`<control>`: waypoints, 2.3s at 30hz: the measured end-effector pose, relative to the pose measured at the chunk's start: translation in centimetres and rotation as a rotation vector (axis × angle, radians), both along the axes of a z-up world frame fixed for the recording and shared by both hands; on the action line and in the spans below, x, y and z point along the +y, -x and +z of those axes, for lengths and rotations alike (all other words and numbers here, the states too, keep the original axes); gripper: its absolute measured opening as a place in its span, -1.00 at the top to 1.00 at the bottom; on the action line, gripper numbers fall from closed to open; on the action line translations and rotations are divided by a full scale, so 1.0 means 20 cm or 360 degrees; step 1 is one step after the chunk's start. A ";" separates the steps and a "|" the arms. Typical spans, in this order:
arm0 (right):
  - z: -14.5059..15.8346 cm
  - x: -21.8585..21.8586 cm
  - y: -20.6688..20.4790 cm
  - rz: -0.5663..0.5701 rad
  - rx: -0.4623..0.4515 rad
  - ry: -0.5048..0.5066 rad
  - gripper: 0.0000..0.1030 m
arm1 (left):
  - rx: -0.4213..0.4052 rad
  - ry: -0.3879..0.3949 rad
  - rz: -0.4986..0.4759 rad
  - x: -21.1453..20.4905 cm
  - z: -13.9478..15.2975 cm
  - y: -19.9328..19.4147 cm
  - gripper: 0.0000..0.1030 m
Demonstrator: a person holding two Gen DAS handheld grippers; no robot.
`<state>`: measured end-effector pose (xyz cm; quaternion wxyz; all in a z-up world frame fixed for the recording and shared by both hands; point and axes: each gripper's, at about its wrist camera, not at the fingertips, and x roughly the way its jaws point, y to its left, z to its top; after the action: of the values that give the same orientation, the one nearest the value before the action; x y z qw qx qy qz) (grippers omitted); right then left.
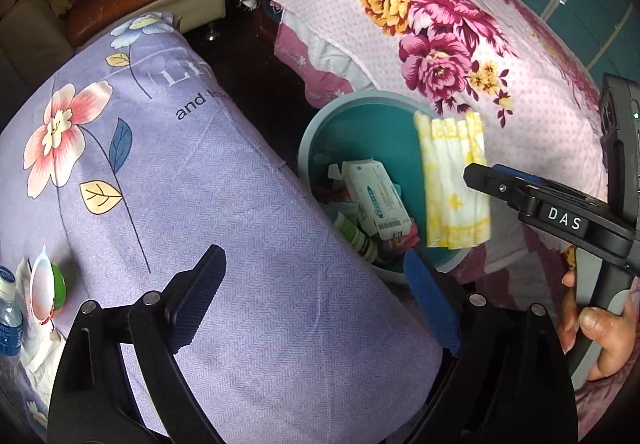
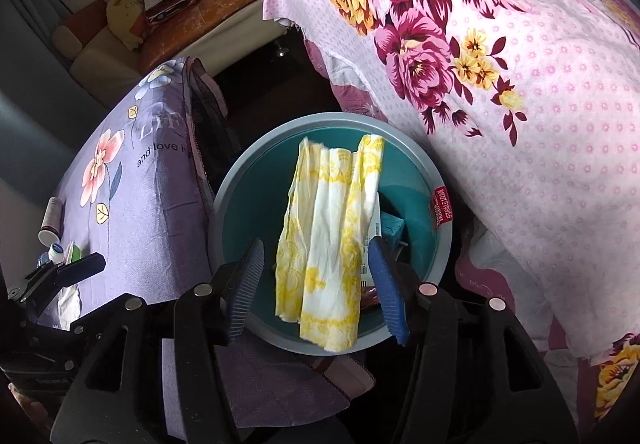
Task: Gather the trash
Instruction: 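Carry the wipes and supplement jar over the wastebasket and release both, then move both grippers back over the blue bottle and white lid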
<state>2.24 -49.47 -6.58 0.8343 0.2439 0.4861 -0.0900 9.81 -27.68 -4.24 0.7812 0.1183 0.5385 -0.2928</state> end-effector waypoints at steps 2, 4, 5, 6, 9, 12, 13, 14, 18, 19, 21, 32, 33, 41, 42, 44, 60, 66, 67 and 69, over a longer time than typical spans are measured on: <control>0.00 0.01 0.00 -0.0003 0.0009 -0.0004 -0.22 | 0.0022 0.0018 0.0047 0.06 0.00 -0.02 -0.78; 0.00 0.02 0.00 -0.0009 0.0017 -0.0019 -0.40 | 0.0046 0.0043 0.0084 0.11 0.00 -0.02 -0.80; 0.00 0.02 -0.01 -0.0013 0.0020 -0.0036 -0.52 | 0.0050 0.0049 0.0103 0.14 0.00 -0.03 -0.81; 0.01 0.03 -0.01 -0.0016 0.0020 -0.0061 -0.53 | 0.0052 0.0052 0.0119 0.16 0.00 -0.03 -0.82; 0.01 0.07 -0.02 0.0005 0.0038 -0.0059 -0.53 | 0.0068 0.0061 0.0161 0.24 -0.01 -0.02 -0.82; 0.03 0.13 -0.03 0.0045 0.0050 -0.0041 -0.53 | 0.0072 0.0068 0.0195 0.32 -0.01 -0.01 -0.82; 0.04 0.15 -0.03 0.0060 0.0054 -0.0034 -0.53 | 0.0069 0.0071 0.0206 0.34 0.00 -0.01 -0.82; 0.04 0.18 -0.03 0.0076 0.0058 -0.0026 -0.53 | 0.0068 0.0074 0.0217 0.37 0.00 -0.01 -0.82; 0.07 0.28 -0.05 0.0145 0.0072 0.0003 -0.54 | 0.0067 0.0093 0.0261 0.48 0.01 0.00 -0.82; 0.07 0.31 -0.05 0.0166 0.0076 0.0012 -0.54 | 0.0064 0.0099 0.0271 0.50 0.02 0.01 -0.82; 0.09 0.38 -0.07 0.0206 0.0083 0.0029 -0.54 | 0.0057 0.0109 0.0293 0.55 0.03 0.01 -0.82; 0.19 0.73 -0.14 0.0406 0.0103 0.0140 -0.59 | 0.0028 0.0180 0.0412 0.85 0.08 0.03 -0.82; 0.19 0.77 -0.15 0.0423 0.0105 0.0151 -0.61 | 0.0024 0.0187 0.0423 0.89 0.08 0.03 -0.82; 0.22 1.05 -0.21 0.0584 0.0134 0.0231 -0.62 | 0.0023 0.0230 0.0505 1.11 0.09 0.02 -0.82; 0.23 1.09 -0.22 0.0607 0.0141 0.0242 -0.62 | 0.0020 0.0227 0.0504 1.14 0.09 0.02 -0.82; 0.23 1.17 -0.24 0.0654 0.0151 0.0262 -0.62 | -0.0010 0.0212 0.0506 1.22 0.11 0.02 -0.82; 0.17 1.71 -0.53 0.1010 0.0207 0.0243 -0.63 | -0.0178 -0.0024 0.0504 1.78 0.20 -0.15 -0.82; 0.12 1.84 -0.67 0.1075 0.0211 0.0247 -0.63 | -0.0143 -0.0021 0.0513 1.85 0.16 -0.23 -0.82; 0.10 1.86 -0.69 0.1082 0.0219 0.0255 -0.63 | -0.0128 -0.0006 0.0520 1.86 0.15 -0.24 -0.82; 0.08 1.88 -0.72 0.1093 0.0223 0.0266 -0.63 | -0.0107 0.0001 0.0527 1.88 0.13 -0.25 -0.82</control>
<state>16.65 -11.80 -5.01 0.7976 -0.0096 0.5868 0.1396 14.83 10.01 -1.69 0.8364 0.0374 0.5241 -0.1563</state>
